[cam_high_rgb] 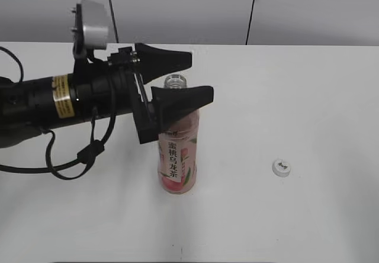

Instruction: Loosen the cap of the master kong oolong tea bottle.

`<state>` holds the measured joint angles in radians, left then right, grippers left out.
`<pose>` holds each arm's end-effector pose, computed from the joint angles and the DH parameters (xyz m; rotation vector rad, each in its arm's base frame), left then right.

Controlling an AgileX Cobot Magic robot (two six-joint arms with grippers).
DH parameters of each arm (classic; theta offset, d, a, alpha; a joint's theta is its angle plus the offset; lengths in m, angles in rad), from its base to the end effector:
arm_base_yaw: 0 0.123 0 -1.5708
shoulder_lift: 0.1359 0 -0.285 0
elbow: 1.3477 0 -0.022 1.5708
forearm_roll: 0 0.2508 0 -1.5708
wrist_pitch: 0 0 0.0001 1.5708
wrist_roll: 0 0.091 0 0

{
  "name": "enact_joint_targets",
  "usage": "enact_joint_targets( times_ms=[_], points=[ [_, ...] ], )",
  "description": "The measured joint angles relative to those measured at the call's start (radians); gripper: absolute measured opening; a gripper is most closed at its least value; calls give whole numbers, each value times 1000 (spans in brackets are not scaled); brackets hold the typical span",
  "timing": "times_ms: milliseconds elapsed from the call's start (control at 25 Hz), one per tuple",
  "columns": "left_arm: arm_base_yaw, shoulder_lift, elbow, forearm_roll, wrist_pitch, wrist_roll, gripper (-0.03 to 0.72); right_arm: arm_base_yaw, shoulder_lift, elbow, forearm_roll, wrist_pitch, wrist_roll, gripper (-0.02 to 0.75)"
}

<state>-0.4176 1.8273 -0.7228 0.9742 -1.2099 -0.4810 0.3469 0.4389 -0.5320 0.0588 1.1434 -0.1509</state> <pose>0.2613 -0.1930 0.1823 1.0066 1.3633 -1.0234 0.0505 0.0234 0.2699 -0.6160 2.4626 0.1551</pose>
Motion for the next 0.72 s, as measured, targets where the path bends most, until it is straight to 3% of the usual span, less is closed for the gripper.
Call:
enact_joint_targets(
  times_ms=[280, 720],
  points=[
    [0, -161, 0, 36, 99, -85, 536, 0, -163, 8, 2, -22, 0, 511],
    [0, -443, 1, 91, 357, -176, 536, 0, -173, 8, 2, -29, 0, 511]
  ],
)
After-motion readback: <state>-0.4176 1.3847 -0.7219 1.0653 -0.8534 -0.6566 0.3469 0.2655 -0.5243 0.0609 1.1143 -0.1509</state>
